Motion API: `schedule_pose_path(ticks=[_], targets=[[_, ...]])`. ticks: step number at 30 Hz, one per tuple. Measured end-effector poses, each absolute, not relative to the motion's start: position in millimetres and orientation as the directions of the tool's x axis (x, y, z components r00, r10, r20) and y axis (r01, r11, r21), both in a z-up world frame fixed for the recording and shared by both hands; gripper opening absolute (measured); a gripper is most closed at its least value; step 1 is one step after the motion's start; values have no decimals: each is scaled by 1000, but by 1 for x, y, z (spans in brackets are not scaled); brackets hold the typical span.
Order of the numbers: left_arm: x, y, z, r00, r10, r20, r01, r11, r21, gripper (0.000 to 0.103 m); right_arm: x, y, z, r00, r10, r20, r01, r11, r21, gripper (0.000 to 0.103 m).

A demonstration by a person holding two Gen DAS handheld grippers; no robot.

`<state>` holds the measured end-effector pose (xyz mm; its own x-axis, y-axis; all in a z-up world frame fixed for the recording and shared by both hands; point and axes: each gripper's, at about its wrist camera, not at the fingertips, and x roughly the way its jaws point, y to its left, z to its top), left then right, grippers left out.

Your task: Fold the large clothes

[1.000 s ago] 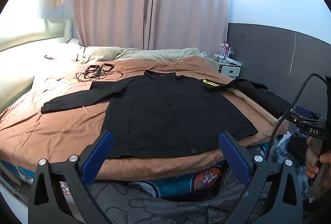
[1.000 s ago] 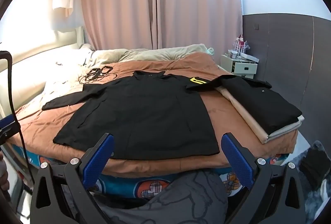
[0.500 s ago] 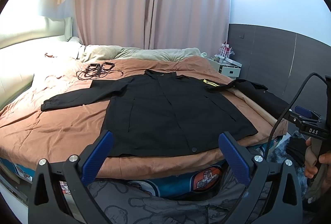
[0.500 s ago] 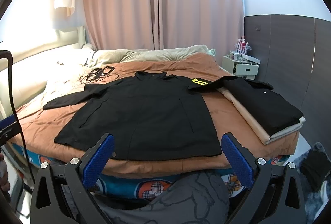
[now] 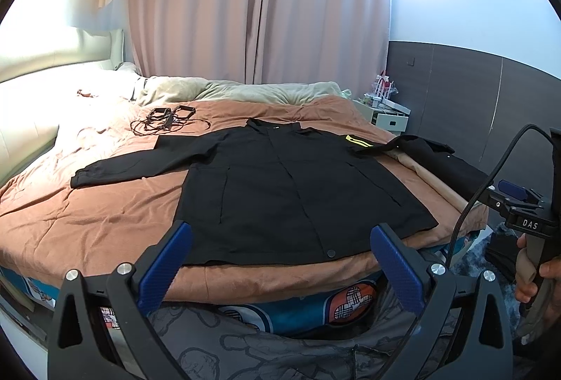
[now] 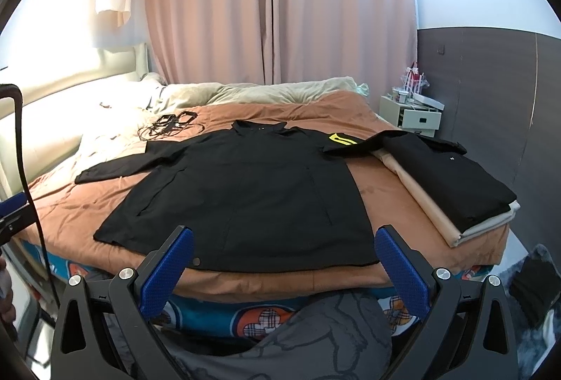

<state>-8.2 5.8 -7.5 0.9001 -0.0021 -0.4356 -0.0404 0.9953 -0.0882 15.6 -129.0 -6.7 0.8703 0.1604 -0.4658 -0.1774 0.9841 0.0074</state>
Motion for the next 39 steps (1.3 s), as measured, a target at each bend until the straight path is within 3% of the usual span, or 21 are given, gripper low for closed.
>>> schedule_pose_path(ticks=[39], targets=[[-11, 12, -9, 895, 3, -446, -42, 996, -78, 103, 15, -124, -10, 870, 179, -459, -196, 980, 11, 103]])
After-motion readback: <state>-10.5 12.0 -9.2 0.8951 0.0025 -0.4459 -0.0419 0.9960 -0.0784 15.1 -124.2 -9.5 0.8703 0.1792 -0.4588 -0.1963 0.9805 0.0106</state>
